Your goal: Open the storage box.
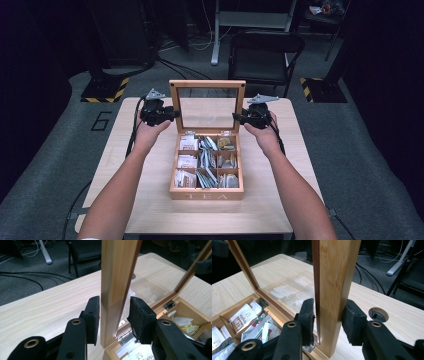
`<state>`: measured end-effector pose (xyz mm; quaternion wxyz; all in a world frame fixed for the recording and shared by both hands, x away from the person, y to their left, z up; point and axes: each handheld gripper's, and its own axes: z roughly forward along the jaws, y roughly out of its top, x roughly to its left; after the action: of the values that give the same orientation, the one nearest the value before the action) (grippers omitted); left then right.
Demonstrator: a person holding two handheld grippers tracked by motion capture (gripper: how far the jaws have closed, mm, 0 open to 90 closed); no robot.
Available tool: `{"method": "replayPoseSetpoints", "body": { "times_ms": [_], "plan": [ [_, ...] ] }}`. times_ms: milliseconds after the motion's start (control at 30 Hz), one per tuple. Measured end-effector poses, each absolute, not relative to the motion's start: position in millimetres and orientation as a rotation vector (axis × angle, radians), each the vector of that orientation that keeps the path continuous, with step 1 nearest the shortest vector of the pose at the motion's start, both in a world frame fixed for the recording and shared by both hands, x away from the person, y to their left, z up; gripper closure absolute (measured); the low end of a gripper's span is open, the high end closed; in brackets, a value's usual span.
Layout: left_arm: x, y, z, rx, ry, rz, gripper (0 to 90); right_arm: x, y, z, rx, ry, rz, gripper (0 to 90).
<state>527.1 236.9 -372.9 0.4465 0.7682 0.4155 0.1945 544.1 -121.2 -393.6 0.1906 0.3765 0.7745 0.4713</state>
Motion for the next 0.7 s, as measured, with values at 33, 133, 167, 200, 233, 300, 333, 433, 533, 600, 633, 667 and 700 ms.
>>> {"method": "replayPoseSetpoints", "body": {
  "times_ms": [33,133,167,200,233,300,333,433,533,600,633,667,700],
  "plan": [
    [527,237,-374,1.900,1.032,0.474,59.9,545,-121,-394,1.066,2.172,1.326,63.5],
    [525,239,-377,1.897,1.041,0.456,59.0,547,-121,-394,1.081,2.171,1.328,63.4],
    [525,240,-378,1.897,1.046,0.452,58.7,548,-121,-393,1.087,2.171,1.325,63.4],
    [524,241,-378,1.890,1.056,0.445,58.3,549,-120,-392,1.104,2.176,1.316,63.3],
    [524,241,-379,1.890,1.057,0.443,58.1,550,-120,-392,1.097,2.181,1.305,63.3],
    [522,241,-379,1.895,1.058,0.441,56.8,553,-120,-391,1.110,2.191,1.295,63.4],
    [520,241,-378,1.897,1.055,0.443,56.5,553,-119,-391,1.121,2.192,1.295,63.4],
    [516,243,-377,1.891,1.051,0.436,54.7,556,-119,-391,1.119,2.191,1.288,63.5],
    [511,245,-377,1.886,1.052,0.430,53.3,558,-119,-393,1.136,2.183,1.289,63.5],
    [507,246,-377,1.879,1.047,0.420,52.9,559,-119,-393,1.142,2.182,1.298,63.8],
    [505,246,-377,1.877,1.048,0.416,52.8,559,-119,-394,1.142,2.181,1.297,63.8],
    [503,246,-378,1.886,1.053,0.413,52.6,560,-119,-395,1.145,2.178,1.300,63.8],
    [501,246,-379,1.894,1.052,0.419,52.5,561,-119,-395,1.147,2.173,1.297,64.0]
  ]
}}
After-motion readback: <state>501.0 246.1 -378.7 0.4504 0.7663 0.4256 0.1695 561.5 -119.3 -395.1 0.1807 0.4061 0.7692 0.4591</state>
